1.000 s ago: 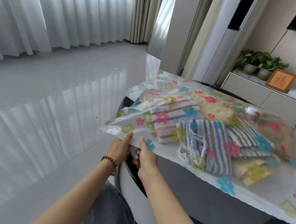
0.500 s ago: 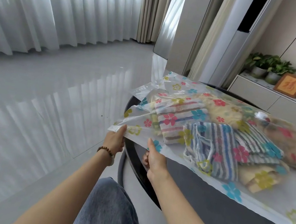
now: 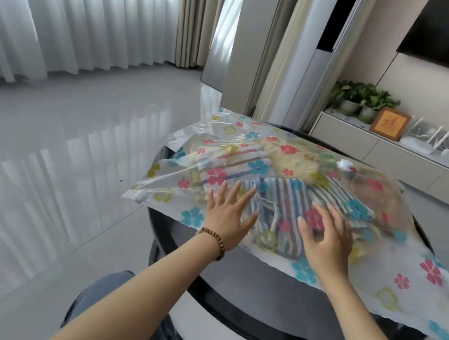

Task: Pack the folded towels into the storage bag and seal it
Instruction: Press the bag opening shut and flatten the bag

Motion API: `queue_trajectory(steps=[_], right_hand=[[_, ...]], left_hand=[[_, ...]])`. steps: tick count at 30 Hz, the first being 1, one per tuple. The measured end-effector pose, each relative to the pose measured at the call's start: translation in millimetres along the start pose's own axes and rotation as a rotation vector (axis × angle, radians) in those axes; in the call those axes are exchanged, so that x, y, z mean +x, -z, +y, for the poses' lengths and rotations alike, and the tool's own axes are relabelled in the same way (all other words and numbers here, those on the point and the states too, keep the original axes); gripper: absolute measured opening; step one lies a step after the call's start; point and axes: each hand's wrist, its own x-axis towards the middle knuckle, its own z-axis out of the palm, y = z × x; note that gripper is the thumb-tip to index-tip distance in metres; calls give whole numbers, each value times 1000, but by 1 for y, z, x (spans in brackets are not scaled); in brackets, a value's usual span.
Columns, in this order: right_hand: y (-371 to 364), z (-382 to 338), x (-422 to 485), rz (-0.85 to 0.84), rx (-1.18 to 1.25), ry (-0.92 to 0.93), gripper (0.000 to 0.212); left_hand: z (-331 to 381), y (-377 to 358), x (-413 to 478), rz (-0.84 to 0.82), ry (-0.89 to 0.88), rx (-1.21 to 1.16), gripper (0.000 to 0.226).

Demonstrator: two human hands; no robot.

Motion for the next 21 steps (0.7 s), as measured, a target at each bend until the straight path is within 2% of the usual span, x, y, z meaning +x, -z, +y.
queue_trajectory(steps=[2,4,8,15,21], right_hand=[[6,41,8,-176,-240,-68,72],[-1,64,6,-338,-293,-91,84],[-33,74,0,-321,-341,-49,95],[-70,50,35,-329,-292,-32,90],[-63,43,42,-400,-250,-56,89]], left_hand=[[21,-19,15,-84,-84,116,62],[32,-36,27,-108,-128,227,67],[23,-58,37,-54,-113,298,73],[-12,-50,68,-23,-24,255,77],[-18,-47,71,-57,-14,254,79]])
